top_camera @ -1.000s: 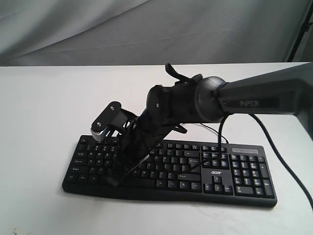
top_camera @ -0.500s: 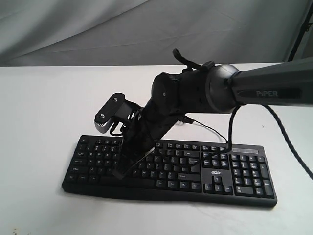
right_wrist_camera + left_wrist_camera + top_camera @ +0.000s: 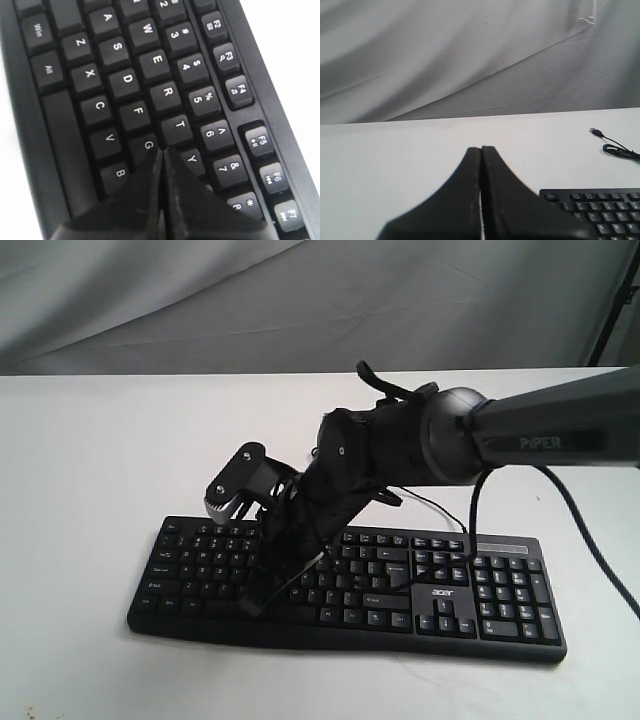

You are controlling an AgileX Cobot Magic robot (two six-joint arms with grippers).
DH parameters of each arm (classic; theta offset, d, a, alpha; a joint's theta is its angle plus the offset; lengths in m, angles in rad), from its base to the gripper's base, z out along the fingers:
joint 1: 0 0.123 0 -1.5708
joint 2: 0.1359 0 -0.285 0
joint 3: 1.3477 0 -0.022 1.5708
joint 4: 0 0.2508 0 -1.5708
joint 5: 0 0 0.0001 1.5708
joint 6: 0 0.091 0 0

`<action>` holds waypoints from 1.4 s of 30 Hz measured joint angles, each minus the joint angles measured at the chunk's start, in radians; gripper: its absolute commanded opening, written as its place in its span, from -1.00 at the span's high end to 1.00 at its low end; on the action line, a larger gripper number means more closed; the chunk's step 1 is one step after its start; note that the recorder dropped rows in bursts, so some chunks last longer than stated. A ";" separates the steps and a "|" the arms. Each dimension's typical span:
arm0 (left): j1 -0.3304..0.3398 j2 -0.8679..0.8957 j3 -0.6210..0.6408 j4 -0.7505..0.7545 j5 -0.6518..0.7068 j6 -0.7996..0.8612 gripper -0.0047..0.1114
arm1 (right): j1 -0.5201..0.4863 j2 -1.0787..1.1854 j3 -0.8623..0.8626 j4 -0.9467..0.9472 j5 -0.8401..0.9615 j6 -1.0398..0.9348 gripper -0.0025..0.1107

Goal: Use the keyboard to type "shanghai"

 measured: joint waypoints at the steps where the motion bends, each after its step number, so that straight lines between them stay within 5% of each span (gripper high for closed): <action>1: 0.000 0.000 0.000 0.000 0.000 0.000 0.92 | 0.000 0.003 0.000 0.002 0.000 0.000 0.96; 11: 0.000 0.000 0.000 0.000 0.000 0.000 0.92 | 0.000 -0.019 -0.025 0.003 0.022 0.000 0.96; 27: 0.000 0.000 0.000 0.000 0.000 0.000 0.92 | 0.082 0.211 -0.429 -0.005 0.180 0.000 0.96; 42: 0.000 0.000 0.000 0.000 0.000 0.000 0.92 | 0.082 0.239 -0.451 0.043 0.190 -0.051 0.96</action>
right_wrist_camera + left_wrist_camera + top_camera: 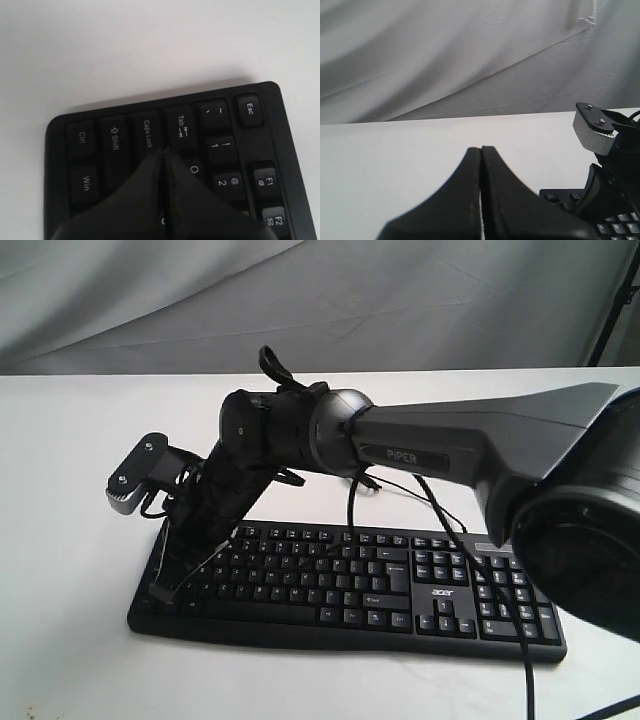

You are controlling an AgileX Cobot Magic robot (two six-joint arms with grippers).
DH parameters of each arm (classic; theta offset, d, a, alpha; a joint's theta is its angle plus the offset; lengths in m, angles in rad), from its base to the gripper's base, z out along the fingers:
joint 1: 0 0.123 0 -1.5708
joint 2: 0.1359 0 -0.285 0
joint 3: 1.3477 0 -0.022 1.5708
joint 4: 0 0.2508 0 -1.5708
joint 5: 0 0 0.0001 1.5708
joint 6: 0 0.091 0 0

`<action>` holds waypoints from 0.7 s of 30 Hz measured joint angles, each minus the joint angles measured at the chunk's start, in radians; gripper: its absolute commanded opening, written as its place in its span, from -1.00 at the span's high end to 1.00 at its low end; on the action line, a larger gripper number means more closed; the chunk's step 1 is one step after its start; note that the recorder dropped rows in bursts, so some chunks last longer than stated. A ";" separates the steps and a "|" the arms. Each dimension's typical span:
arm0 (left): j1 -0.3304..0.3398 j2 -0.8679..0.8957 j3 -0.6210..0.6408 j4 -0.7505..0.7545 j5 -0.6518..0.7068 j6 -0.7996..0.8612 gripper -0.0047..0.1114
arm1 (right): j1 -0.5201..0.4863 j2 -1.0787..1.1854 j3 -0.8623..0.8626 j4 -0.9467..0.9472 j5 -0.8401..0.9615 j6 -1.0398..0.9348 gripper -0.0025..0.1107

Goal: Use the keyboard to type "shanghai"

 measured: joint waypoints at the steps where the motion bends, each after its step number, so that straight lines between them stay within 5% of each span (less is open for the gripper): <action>1: 0.000 0.000 0.000 0.000 0.000 0.000 0.92 | 0.000 0.002 0.000 0.000 0.000 -0.002 0.96; 21: 0.000 0.000 0.000 0.000 0.000 0.000 0.92 | 0.000 -0.025 0.003 -0.049 0.023 -0.004 0.96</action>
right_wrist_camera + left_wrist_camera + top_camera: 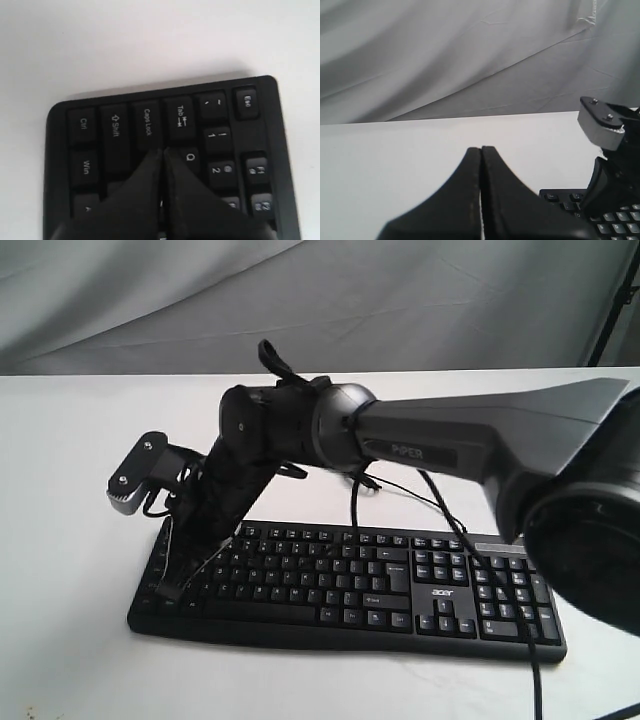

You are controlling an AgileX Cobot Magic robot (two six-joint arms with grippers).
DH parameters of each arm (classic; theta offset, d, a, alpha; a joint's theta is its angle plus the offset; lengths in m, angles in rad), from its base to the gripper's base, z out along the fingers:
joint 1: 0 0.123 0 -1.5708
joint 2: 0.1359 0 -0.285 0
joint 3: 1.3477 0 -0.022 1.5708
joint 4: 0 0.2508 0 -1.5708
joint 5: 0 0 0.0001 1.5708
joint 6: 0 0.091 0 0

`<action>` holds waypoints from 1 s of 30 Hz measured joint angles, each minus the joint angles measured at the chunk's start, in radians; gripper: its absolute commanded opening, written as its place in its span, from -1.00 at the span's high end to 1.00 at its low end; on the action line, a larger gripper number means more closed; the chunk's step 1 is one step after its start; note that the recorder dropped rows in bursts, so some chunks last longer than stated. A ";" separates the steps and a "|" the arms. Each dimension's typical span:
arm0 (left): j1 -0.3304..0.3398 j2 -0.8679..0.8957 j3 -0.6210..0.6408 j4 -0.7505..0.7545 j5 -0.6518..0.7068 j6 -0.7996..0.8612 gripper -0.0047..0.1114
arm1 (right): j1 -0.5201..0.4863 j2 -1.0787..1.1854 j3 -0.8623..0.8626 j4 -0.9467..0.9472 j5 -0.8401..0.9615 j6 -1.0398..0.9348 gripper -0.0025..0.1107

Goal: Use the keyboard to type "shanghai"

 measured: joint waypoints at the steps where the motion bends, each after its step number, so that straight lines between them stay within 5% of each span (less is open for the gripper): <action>1: 0.000 0.000 0.000 0.000 0.000 0.000 0.92 | 0.000 -0.025 0.011 -0.018 0.000 0.004 0.96; 14: 0.000 0.000 0.000 0.000 0.000 0.000 0.92 | -0.140 -0.333 0.531 0.012 -0.241 0.032 0.96; 30: 0.000 0.000 0.000 0.000 0.000 0.000 0.92 | -0.147 -0.315 0.576 0.096 -0.297 -0.034 0.96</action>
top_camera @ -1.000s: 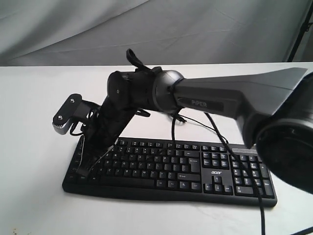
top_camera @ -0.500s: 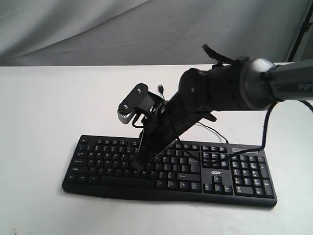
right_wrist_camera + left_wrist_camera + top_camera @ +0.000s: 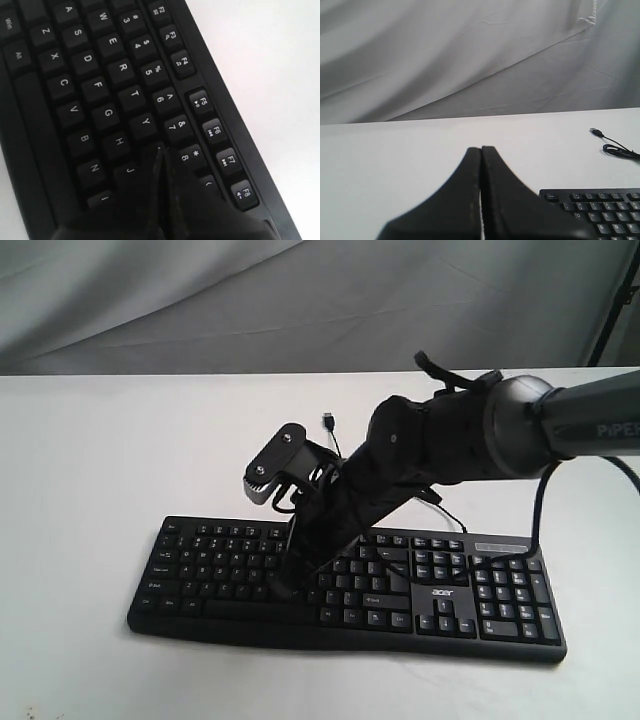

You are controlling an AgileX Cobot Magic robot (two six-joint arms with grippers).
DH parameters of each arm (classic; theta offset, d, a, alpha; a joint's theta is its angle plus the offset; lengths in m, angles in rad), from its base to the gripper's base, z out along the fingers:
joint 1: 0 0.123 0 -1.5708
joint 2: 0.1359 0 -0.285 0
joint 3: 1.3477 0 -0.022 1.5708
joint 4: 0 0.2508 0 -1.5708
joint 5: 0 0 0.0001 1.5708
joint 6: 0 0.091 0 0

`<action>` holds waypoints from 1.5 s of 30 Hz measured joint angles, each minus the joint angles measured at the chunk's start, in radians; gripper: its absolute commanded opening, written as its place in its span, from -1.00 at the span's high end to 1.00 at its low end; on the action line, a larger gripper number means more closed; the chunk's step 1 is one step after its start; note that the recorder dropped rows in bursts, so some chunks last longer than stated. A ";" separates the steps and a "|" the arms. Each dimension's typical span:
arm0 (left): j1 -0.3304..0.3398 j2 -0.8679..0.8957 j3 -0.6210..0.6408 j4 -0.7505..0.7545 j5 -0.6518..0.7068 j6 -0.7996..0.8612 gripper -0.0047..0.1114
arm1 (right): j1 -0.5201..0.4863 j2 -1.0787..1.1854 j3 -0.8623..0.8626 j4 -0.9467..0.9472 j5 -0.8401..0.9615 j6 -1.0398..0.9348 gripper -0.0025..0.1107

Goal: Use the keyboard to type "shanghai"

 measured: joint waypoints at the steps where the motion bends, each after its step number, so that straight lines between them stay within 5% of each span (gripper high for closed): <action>1: 0.000 0.000 0.000 0.000 0.000 0.000 0.92 | 0.000 0.007 0.000 0.000 0.000 0.000 0.96; 20: 0.000 0.000 0.000 0.000 0.000 0.000 0.92 | -0.013 0.038 0.000 0.004 -0.010 -0.004 0.96; 33: 0.000 0.000 0.000 0.000 0.000 0.000 0.92 | -0.013 -0.327 0.001 -0.278 0.051 0.189 0.96; 45: 0.000 0.000 0.000 0.000 0.000 0.000 0.92 | -0.015 -0.455 0.001 -0.249 0.054 0.222 0.96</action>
